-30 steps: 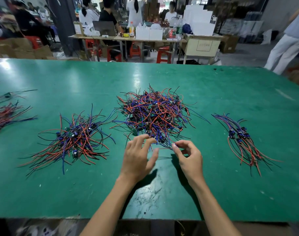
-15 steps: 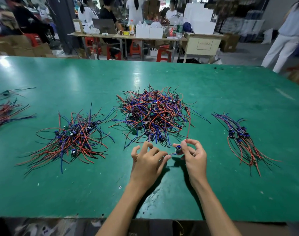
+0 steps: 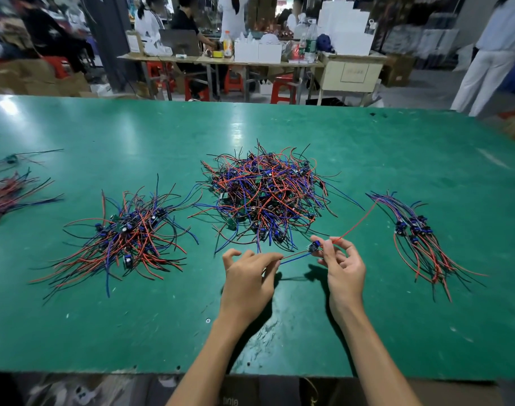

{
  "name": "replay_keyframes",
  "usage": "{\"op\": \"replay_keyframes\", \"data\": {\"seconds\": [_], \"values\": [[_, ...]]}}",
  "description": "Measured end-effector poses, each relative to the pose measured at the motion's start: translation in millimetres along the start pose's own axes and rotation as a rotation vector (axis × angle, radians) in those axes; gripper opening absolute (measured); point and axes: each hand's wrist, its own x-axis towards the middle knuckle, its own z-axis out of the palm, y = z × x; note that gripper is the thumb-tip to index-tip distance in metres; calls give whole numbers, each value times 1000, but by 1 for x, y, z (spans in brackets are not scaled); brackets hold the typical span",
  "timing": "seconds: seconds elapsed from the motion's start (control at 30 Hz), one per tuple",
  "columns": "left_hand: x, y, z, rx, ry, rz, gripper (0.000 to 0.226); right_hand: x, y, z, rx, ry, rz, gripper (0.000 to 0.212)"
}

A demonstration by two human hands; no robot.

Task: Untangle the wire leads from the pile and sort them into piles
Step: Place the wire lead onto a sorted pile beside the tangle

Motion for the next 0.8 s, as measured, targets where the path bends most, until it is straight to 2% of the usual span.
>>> {"op": "replay_keyframes", "data": {"seconds": [0.43,0.53,0.67,0.8], "values": [[-1,-2,-3,-66,-4,-42,19,3,0,-7,96,-20,45,13],[-1,-3,-4,-52,17,-16,17,4,-2,-11,150,-65,77,22],[-3,3,-3,72,-2,36,20,5,-1,-13,156,-87,87,27],[-7,18,2,223,-78,-19,18,3,-2,-13,148,-97,83,27]]}}
